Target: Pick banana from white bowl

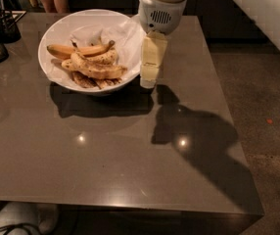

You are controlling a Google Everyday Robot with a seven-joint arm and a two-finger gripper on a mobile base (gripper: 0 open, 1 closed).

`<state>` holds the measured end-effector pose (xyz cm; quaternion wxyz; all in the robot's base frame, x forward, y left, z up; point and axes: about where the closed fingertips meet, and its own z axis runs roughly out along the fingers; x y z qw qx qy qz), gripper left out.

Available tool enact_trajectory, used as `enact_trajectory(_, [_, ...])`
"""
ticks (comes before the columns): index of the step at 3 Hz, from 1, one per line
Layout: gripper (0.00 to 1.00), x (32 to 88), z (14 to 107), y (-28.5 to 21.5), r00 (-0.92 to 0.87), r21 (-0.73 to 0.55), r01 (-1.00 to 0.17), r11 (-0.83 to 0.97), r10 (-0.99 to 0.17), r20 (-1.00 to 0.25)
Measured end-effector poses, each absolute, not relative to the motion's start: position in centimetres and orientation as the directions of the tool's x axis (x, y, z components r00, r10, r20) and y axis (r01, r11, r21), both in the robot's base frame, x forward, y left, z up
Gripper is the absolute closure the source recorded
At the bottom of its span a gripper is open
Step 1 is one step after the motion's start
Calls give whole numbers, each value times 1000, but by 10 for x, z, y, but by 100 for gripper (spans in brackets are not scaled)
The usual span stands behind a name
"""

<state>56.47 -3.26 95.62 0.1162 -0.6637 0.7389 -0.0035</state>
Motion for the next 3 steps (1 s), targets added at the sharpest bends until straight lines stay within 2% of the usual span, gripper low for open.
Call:
enact_trajectory(2, [0,572,958,-24,-81,-187,-975,121,-975,-208])
enact_trajectory(3, [0,573,958,7,-40,-180,-980,82,-974,-224])
